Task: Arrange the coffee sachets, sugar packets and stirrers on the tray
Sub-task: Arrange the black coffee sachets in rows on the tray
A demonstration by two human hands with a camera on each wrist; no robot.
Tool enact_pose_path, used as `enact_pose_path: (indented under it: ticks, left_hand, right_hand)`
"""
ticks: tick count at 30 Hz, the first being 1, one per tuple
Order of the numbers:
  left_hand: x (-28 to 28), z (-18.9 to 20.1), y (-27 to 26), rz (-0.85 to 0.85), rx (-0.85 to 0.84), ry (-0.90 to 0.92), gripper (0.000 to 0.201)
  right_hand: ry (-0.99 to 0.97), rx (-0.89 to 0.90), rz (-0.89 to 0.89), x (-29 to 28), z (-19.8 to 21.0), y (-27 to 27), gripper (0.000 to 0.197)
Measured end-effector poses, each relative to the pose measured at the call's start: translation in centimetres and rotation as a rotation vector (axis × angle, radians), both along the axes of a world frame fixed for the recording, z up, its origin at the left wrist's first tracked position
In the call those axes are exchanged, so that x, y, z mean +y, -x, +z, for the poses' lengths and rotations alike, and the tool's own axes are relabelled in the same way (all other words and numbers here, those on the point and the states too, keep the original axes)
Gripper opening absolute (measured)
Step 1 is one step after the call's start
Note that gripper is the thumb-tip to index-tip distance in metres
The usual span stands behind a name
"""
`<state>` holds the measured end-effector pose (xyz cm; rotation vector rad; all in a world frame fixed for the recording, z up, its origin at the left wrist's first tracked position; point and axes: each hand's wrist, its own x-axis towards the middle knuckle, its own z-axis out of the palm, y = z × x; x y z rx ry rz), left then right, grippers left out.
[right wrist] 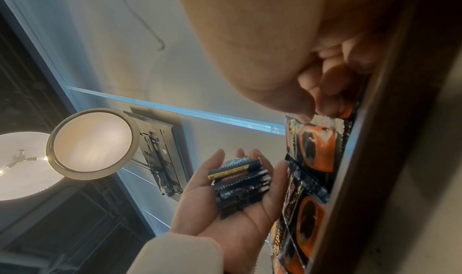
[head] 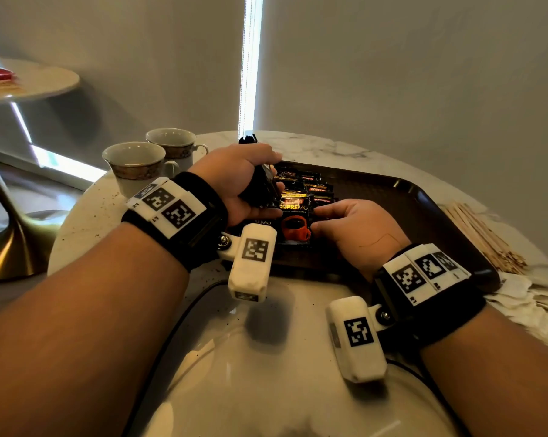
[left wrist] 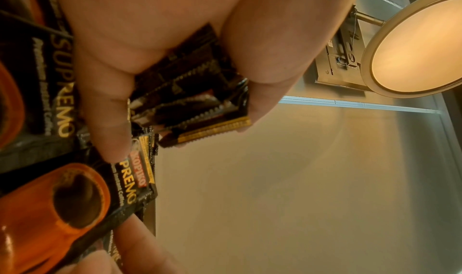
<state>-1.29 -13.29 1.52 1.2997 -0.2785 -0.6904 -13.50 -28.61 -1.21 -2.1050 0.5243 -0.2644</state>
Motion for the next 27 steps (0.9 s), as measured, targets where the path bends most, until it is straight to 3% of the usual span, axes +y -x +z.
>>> enact_pose_path:
  ticks: [6,10,14,20,27]
  left_hand:
    - [0.1,0.2,0.0,0.012,0.037,0.085,0.024]
    - [0.0,0.3,0.1,-0.003,0.072,0.114,0.036]
    - [0.1,0.3,0.3,-0.054,0.023,0.108,0.034]
    - [-0.1,0.4,1.4,-0.140,0.070,0.216,0.032]
    - [-0.9,0.0,1.6,-0.153,0.080,0.281,0.050]
  right_hand:
    - [-0.023,-0.015,-0.014,-0.2,0.0,-0.1,0.033]
    - [-0.094,-0.056,-0.026,-0.3,0.0,0.0,0.029]
    - [-0.216,-0.187,-0.074,-0.5,-0.3,0.4,0.016]
    - [-0.313,-0.357,-0.024,-0.3,0.2,1.2,0.019]
    - [-0.120,-0.472,0.083,-0.9,0.0,1.2,0.039]
